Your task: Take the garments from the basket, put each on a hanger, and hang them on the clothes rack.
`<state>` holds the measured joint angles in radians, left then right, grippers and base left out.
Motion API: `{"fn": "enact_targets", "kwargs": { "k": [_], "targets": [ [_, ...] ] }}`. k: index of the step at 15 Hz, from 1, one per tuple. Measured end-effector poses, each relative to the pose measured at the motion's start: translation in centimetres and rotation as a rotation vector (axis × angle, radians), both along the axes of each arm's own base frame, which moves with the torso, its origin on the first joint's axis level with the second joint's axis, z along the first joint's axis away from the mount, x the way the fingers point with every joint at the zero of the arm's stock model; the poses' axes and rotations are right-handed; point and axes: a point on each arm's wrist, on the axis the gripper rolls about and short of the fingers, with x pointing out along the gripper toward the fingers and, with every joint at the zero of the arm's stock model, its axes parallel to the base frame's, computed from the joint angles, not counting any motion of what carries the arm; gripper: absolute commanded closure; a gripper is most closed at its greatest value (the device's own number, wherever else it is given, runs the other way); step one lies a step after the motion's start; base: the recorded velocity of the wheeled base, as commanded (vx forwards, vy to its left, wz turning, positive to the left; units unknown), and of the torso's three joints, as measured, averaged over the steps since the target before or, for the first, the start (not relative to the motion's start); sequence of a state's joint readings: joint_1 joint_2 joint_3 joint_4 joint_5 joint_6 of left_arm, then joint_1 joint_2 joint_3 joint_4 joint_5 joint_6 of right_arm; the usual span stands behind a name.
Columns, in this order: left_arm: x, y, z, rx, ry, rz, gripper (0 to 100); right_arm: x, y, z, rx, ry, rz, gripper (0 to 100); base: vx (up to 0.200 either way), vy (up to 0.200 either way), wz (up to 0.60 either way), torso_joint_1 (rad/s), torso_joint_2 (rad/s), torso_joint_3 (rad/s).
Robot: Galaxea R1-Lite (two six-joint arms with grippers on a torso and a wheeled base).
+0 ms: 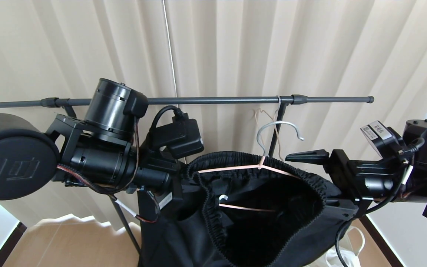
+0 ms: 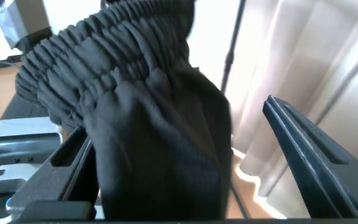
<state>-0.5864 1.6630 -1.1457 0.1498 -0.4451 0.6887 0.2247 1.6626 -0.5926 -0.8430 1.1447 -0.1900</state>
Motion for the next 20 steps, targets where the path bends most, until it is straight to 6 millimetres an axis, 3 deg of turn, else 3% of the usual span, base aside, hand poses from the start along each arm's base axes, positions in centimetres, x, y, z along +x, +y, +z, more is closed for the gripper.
{"fn": "enact_targets", "kwargs": {
  "k": [11,20],
  "targets": [
    [0.3,3.2,1.1,-0.02,-0.033,0.101,100,0.5,-0.7,0.3,0.004,-0.007,-0.027,0,0.0,0.0,0.0,0.0,0.0,0.0],
    [0.0,4.3,1.2,-0.027,-0.023,0.141,100,1.3,-1.6,0.1,0.001,-0.04,-0.057,0,0.0,0.0,0.0,0.0,0.0,0.0]
  ]
}}
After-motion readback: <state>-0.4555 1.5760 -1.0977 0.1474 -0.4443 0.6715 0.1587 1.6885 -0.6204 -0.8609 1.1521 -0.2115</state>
